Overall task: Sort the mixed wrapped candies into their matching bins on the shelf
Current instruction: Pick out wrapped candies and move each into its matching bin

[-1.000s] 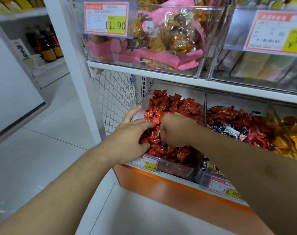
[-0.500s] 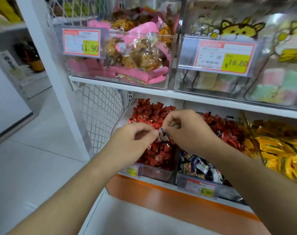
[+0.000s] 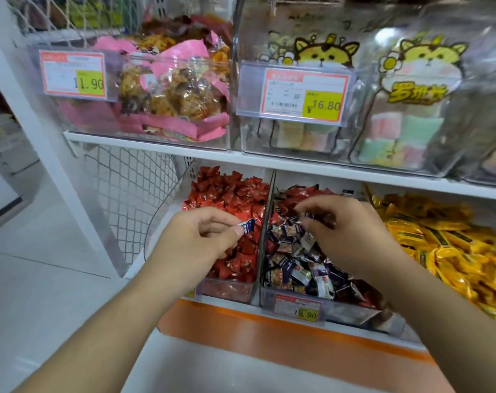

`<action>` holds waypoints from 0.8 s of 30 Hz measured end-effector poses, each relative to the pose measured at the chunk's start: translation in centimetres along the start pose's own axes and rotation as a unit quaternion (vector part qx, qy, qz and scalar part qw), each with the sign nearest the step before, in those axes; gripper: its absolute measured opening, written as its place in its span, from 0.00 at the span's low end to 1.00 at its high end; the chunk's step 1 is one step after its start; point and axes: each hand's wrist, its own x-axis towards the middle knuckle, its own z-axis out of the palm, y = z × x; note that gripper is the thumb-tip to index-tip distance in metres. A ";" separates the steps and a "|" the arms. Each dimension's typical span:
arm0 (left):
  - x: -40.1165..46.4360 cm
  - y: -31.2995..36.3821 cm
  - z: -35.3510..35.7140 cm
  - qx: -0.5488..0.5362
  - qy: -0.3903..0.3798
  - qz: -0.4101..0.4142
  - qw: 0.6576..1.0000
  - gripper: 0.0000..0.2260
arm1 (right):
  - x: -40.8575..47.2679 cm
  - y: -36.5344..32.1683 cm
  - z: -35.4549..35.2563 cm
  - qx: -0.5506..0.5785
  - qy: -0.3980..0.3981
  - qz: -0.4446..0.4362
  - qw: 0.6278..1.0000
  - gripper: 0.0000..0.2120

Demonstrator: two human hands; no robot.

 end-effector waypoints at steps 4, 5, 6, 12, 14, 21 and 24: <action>0.0 0.7 0.8 -0.027 -0.043 -0.001 0.999 0.04 | -0.5 -0.8 0.5 0.081 -0.053 -0.086 0.992 0.15; 0.0 0.8 1.0 -0.022 -0.057 0.000 0.998 0.05 | -0.7 -1.2 0.9 0.094 -0.064 -0.100 0.988 0.13; 0.0 0.8 1.2 -0.018 -0.071 0.002 0.997 0.05 | -0.9 -1.6 1.3 0.100 -0.064 -0.112 0.987 0.11; 0.1 0.8 0.1 0.061 -0.072 0.025 0.995 0.05 | -0.3 -1.1 0.0 0.056 -0.028 -0.057 0.996 0.07; 0.8 0.0 -1.4 0.120 -0.017 0.051 0.991 0.03 | 0.0 -0.1 -0.7 -0.080 -0.029 -0.028 0.996 0.11; 3.6 -4.2 -6.9 0.364 0.052 0.105 0.924 0.26 | -0.1 -2.4 2.1 -0.106 0.000 -0.160 0.981 0.18; 4.2 -5.8 -7.4 0.356 -0.016 0.059 0.932 0.38 | 0.8 -5.9 5.0 -0.051 -0.051 -0.199 0.977 0.15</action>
